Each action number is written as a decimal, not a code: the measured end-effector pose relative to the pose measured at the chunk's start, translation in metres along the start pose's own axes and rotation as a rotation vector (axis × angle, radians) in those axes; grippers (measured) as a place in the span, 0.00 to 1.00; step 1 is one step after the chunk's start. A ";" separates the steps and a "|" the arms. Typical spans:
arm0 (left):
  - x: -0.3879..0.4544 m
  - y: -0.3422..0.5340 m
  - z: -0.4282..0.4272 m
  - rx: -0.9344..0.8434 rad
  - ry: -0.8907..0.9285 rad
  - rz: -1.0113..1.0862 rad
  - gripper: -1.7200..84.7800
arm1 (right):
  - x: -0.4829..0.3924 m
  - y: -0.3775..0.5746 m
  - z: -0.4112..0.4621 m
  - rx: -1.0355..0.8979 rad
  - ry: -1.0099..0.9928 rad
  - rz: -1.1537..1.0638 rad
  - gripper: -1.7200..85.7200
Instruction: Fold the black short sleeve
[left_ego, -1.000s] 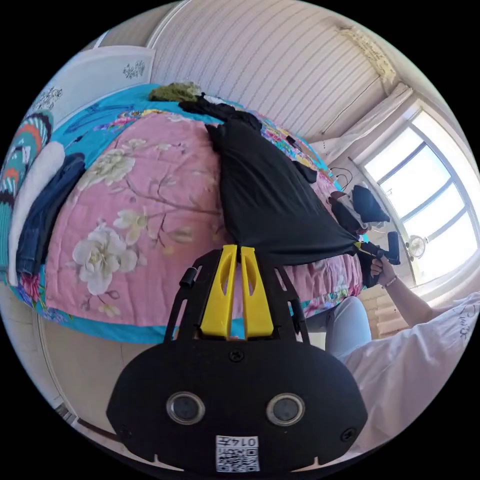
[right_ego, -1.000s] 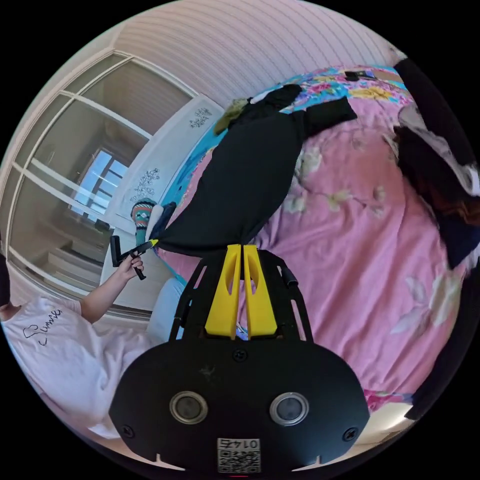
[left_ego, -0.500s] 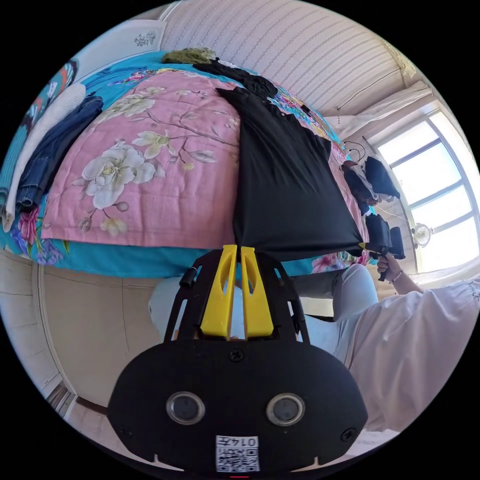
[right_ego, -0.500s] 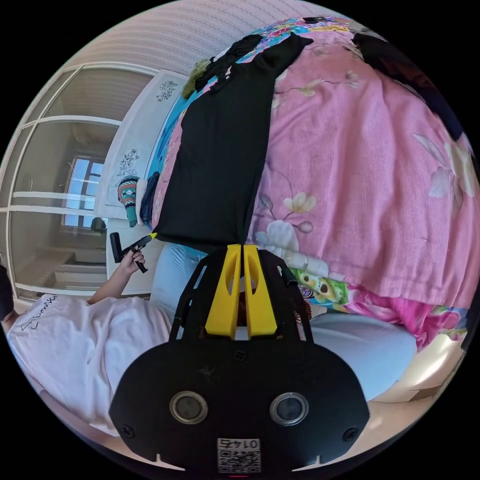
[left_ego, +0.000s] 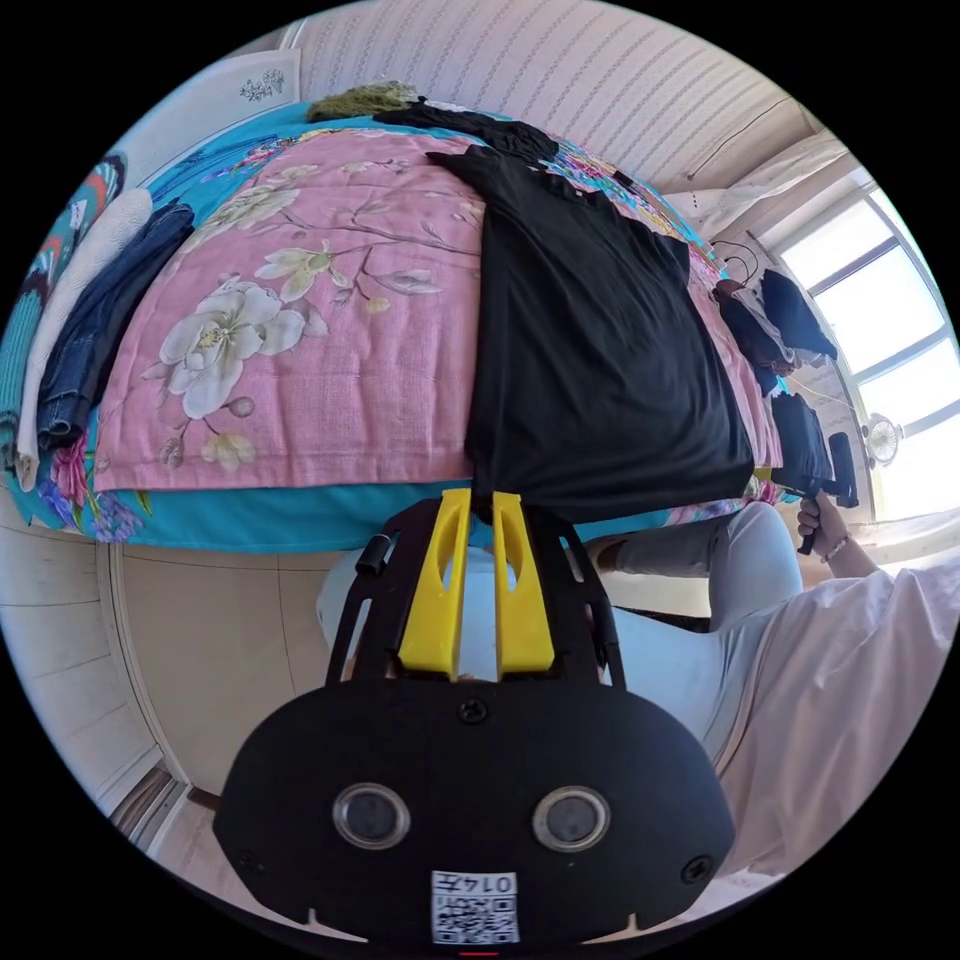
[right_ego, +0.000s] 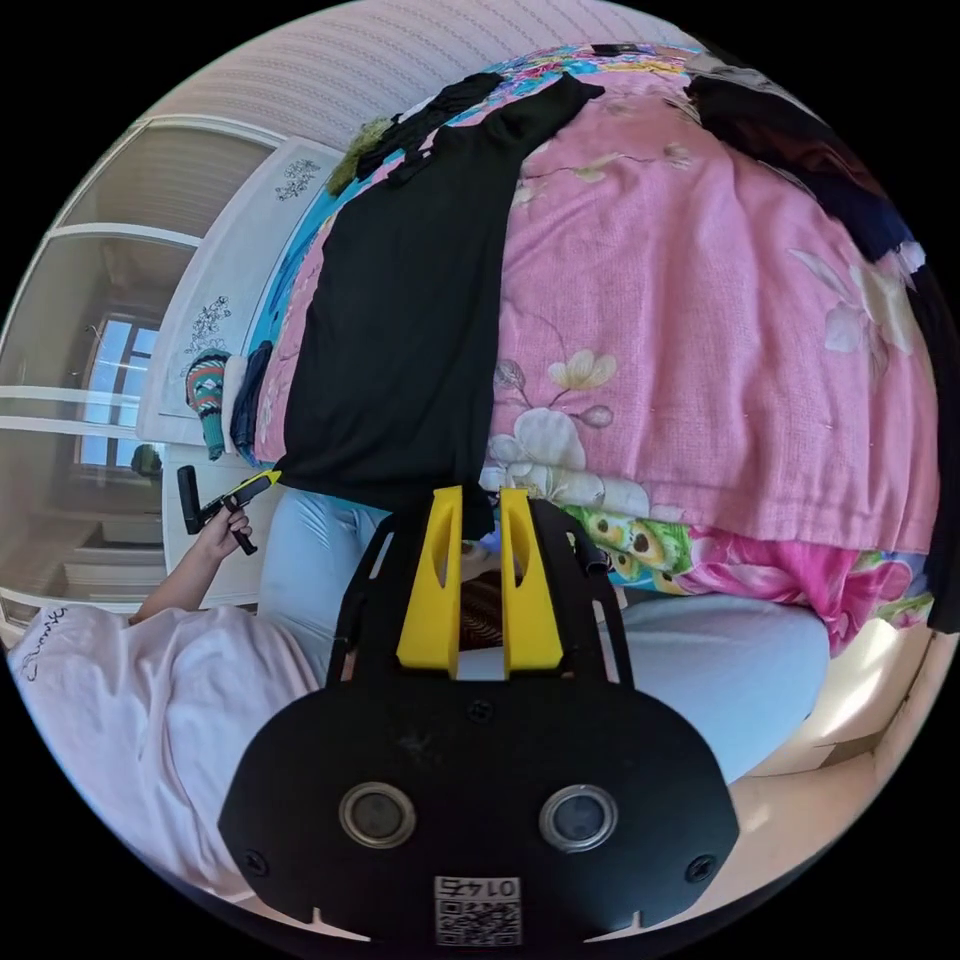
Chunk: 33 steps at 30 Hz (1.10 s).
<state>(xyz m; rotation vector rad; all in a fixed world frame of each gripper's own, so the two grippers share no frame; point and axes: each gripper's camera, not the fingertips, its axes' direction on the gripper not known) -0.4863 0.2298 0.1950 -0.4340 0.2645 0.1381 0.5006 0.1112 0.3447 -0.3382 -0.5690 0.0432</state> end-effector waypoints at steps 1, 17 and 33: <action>0.000 -0.001 0.001 -0.003 -0.005 0.002 0.07 | -0.001 -0.001 0.002 -0.007 0.003 -0.004 0.11; 0.031 -0.037 0.045 -0.042 0.012 0.066 0.02 | 0.004 -0.006 0.033 -0.215 0.014 0.002 0.02; 0.056 -0.043 0.043 -0.086 -0.055 -0.053 0.03 | 0.006 -0.019 0.046 -0.169 0.035 0.081 0.02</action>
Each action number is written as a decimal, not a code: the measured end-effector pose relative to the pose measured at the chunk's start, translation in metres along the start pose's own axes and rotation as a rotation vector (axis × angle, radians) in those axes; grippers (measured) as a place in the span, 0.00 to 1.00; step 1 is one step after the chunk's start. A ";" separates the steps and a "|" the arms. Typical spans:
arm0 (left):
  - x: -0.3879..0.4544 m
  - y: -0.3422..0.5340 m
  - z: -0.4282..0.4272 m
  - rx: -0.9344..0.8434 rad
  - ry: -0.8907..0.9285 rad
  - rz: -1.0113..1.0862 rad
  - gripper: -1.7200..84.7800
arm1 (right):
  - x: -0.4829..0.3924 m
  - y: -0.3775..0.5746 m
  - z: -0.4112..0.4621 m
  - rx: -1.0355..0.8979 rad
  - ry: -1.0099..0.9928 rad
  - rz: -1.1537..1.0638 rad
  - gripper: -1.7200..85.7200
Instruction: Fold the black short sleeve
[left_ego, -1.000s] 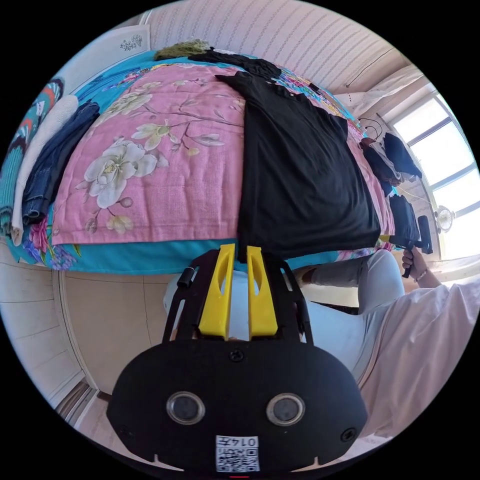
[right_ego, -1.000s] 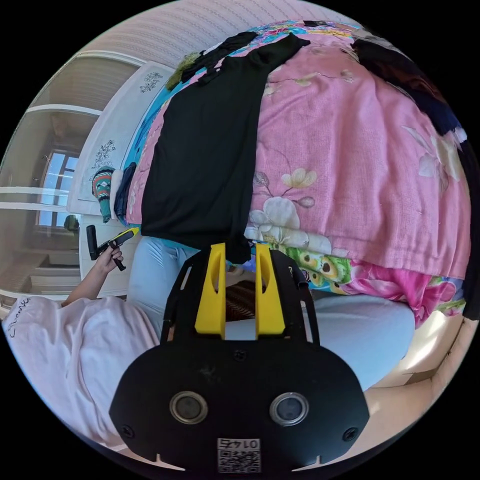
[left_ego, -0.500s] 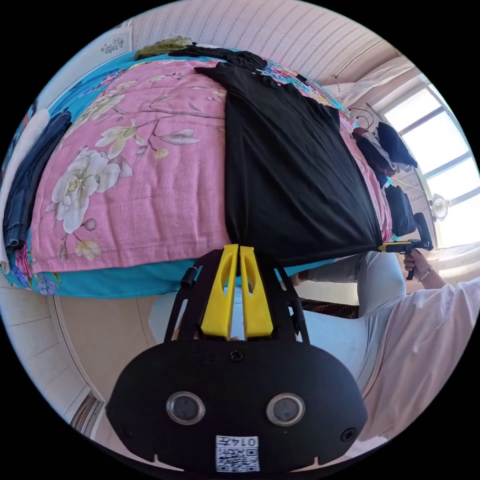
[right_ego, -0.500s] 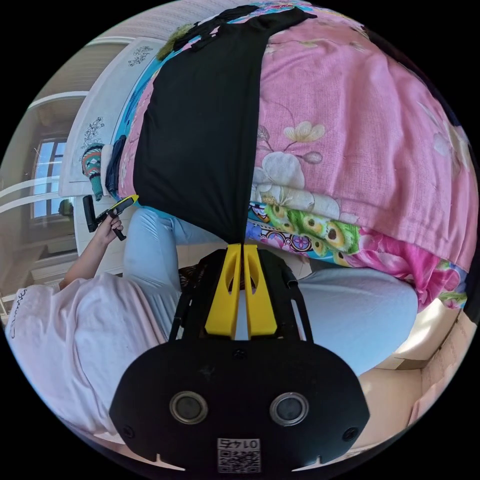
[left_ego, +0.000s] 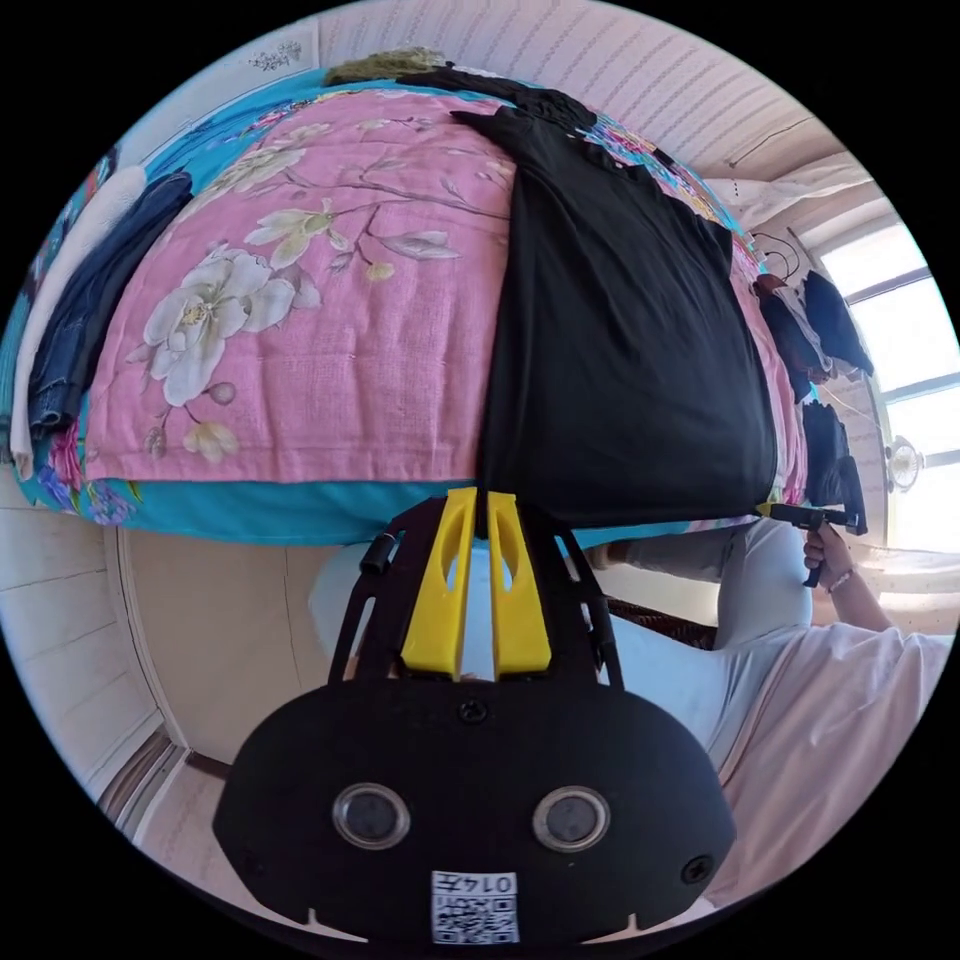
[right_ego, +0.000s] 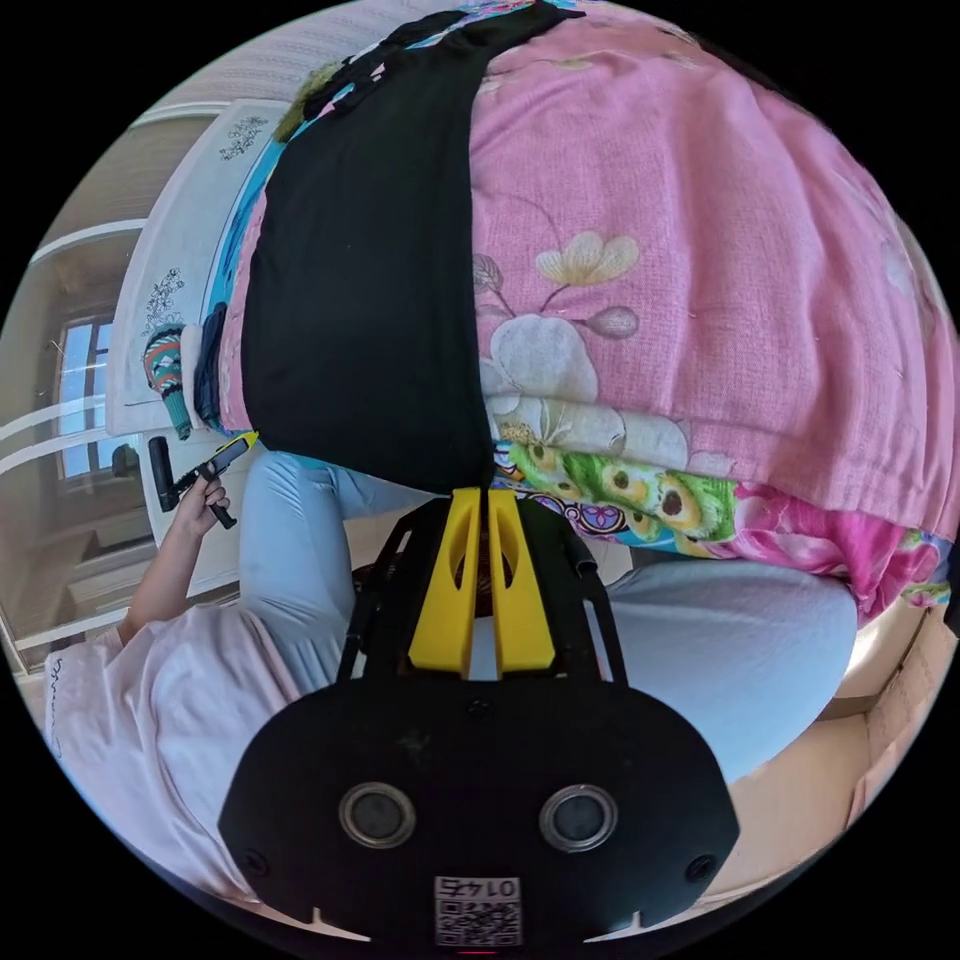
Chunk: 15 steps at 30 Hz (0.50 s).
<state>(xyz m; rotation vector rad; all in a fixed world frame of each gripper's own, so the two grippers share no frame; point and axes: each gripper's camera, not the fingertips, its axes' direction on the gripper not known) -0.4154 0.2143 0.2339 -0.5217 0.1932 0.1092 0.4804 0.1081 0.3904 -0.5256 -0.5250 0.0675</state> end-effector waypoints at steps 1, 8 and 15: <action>0.001 0.003 -0.002 0.001 -0.005 0.004 0.04 | -0.001 0.002 -0.002 0.004 0.002 -0.004 0.02; 0.023 0.034 -0.046 0.096 -0.113 0.086 0.06 | -0.004 0.039 -0.049 0.175 0.051 -0.035 0.03; 0.075 0.010 -0.081 0.212 -0.083 0.236 0.06 | -0.006 0.067 -0.086 0.306 0.082 -0.068 0.05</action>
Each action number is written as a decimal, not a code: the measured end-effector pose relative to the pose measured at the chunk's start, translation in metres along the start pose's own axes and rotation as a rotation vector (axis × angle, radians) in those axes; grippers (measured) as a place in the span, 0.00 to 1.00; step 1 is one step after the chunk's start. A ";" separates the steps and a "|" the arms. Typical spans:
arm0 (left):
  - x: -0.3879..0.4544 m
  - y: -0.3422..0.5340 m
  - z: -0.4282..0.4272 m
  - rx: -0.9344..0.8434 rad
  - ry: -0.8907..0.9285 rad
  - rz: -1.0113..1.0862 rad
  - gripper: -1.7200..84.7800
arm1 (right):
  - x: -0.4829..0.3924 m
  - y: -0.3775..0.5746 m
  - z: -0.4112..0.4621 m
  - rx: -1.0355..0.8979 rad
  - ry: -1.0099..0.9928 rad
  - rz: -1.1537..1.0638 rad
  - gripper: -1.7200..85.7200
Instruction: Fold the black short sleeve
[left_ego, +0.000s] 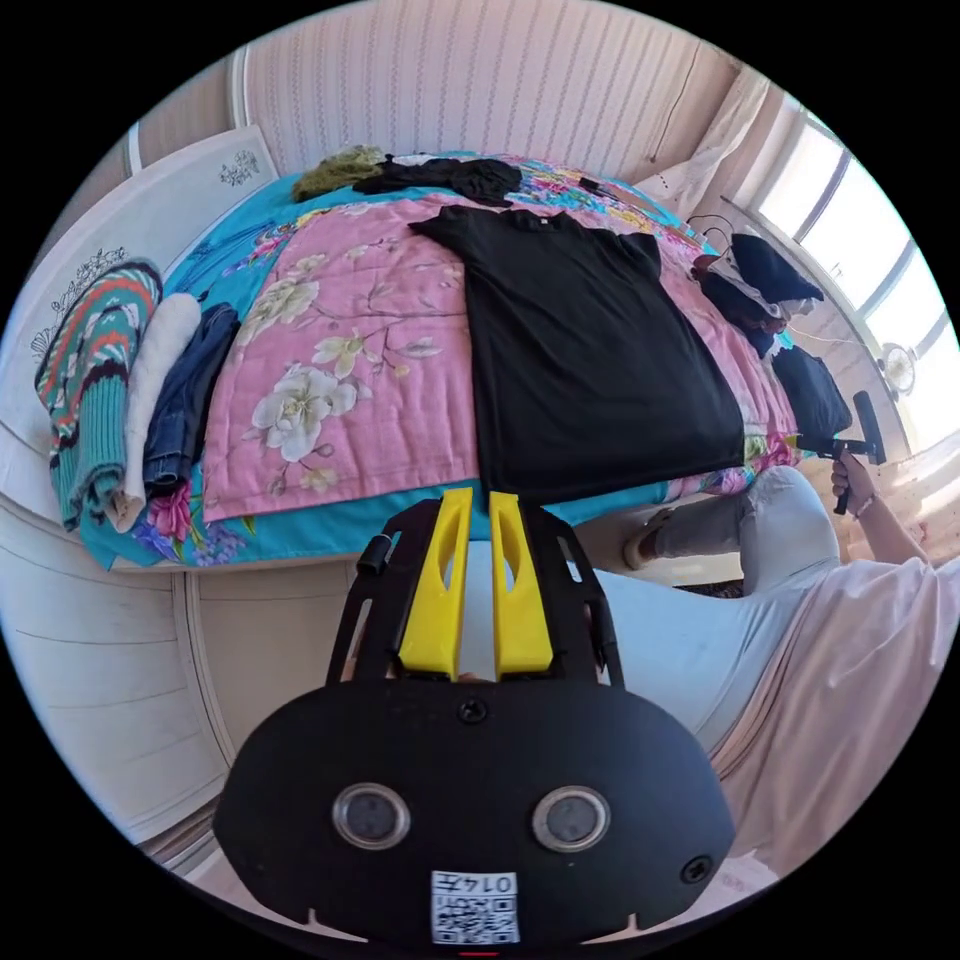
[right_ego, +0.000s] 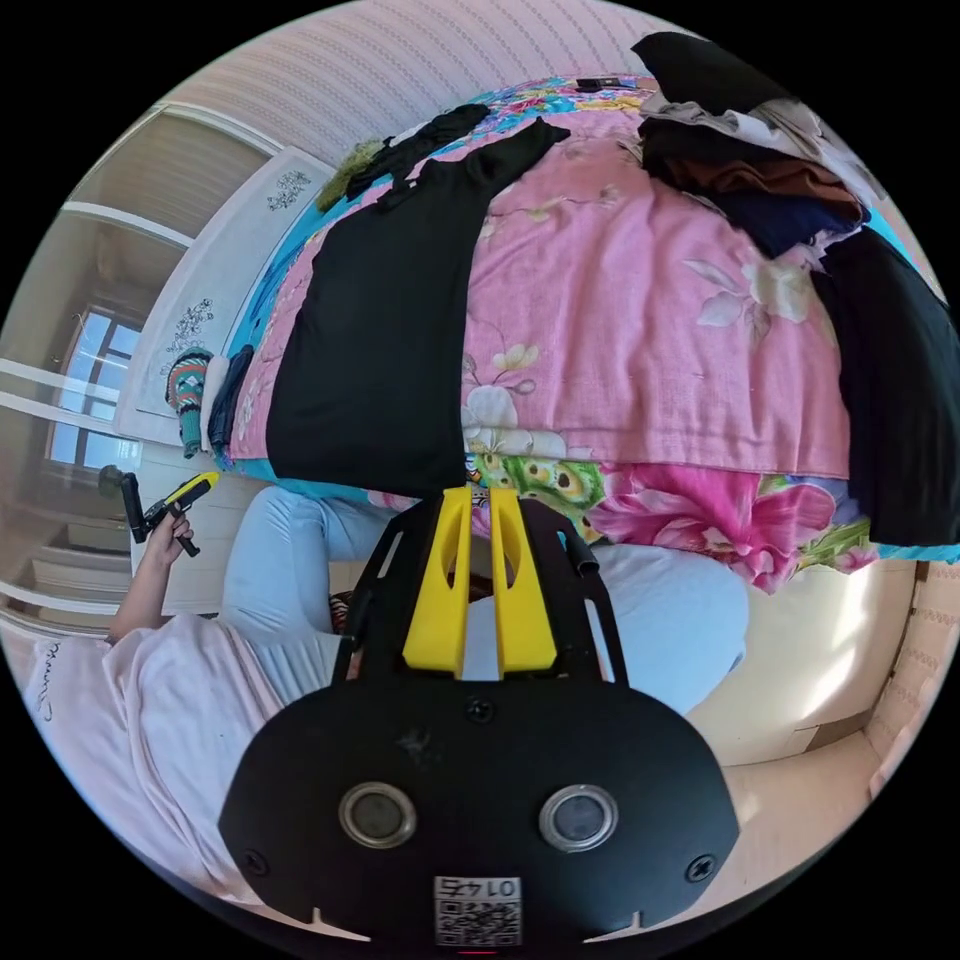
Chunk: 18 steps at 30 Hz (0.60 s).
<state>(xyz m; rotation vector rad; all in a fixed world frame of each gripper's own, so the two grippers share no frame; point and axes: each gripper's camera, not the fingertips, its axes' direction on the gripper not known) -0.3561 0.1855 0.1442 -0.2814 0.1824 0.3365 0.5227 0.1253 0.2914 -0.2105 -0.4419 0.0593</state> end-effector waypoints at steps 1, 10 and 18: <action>0.005 -0.007 -0.001 0.014 0.010 0.016 0.06 | 0.000 0.001 -0.004 0.010 0.004 -0.004 0.05; 0.097 -0.162 0.038 0.097 0.111 0.320 0.07 | -0.003 -0.049 -0.031 0.090 0.045 -0.103 0.07; 0.201 -0.415 0.158 0.127 0.214 0.505 0.10 | 0.011 -0.208 -0.013 0.176 0.047 -0.157 0.08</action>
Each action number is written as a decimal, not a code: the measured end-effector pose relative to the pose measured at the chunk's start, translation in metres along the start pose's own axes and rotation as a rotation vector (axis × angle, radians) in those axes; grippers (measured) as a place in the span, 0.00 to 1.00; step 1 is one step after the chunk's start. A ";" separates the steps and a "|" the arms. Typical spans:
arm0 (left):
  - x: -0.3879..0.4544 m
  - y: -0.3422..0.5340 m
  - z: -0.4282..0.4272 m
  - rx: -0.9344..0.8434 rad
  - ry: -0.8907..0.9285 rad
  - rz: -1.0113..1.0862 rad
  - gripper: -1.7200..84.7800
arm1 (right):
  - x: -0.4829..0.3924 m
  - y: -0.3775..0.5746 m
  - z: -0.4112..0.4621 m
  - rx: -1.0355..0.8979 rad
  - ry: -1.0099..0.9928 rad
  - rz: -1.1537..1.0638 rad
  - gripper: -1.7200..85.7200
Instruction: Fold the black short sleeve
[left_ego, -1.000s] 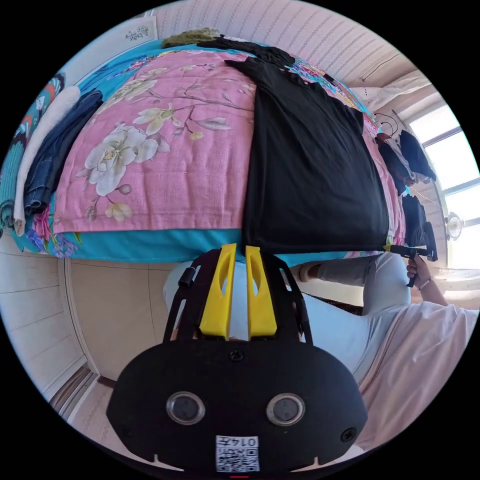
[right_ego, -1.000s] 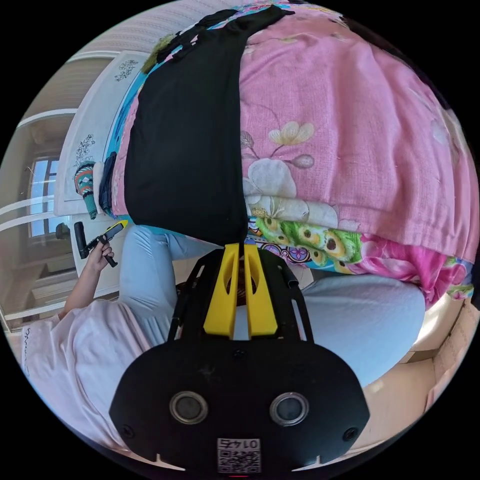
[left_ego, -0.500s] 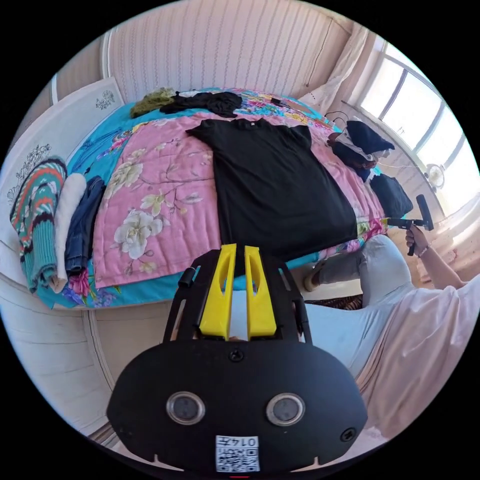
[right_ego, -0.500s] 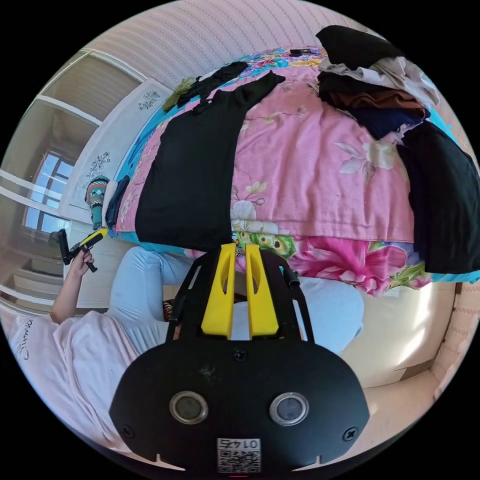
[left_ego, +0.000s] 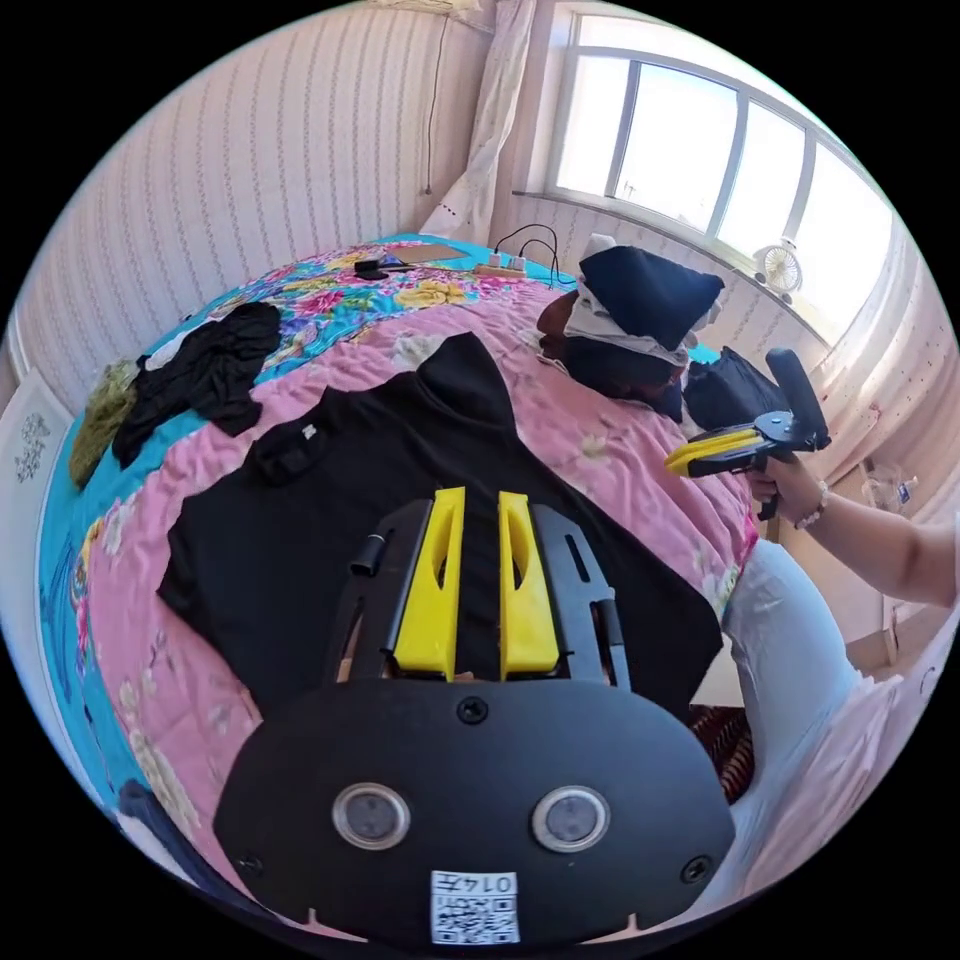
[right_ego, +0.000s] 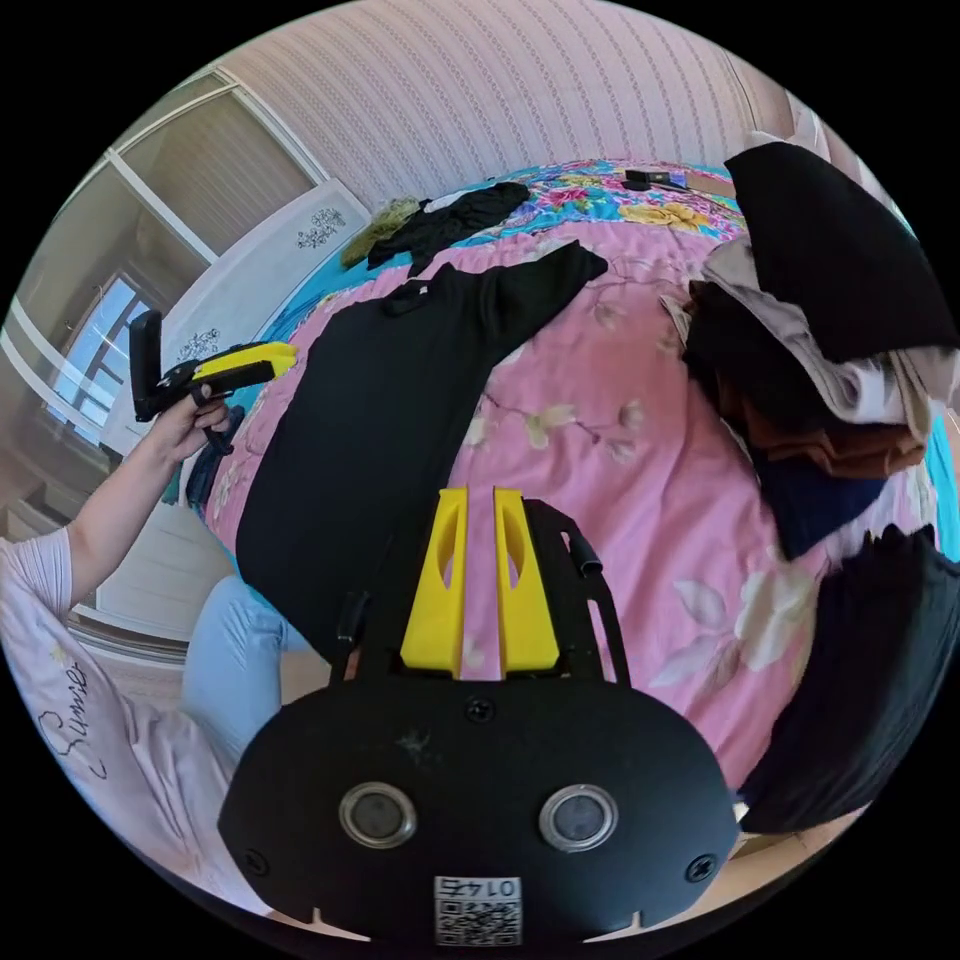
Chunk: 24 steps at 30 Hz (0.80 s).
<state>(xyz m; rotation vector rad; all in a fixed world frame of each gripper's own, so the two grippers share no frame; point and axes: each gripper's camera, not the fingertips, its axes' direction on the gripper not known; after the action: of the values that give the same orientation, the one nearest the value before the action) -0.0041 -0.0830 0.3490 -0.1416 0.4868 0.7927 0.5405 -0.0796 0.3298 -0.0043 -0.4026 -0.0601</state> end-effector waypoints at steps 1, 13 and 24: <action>-0.003 -0.017 0.012 -0.005 -0.001 0.008 0.10 | 0.004 -0.011 0.003 0.003 0.003 -0.002 0.08; -0.066 -0.185 0.213 -0.279 0.050 -0.079 0.05 | 0.064 -0.135 0.036 -0.055 -0.058 0.096 0.08; -0.130 -0.150 0.190 -0.200 0.078 -0.237 0.01 | 0.113 -0.191 0.062 -0.057 -0.126 0.158 0.08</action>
<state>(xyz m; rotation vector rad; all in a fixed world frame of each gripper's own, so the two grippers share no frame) 0.0943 -0.2150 0.5690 -0.4102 0.4536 0.6031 0.6082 -0.2754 0.4297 -0.0967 -0.5254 0.0847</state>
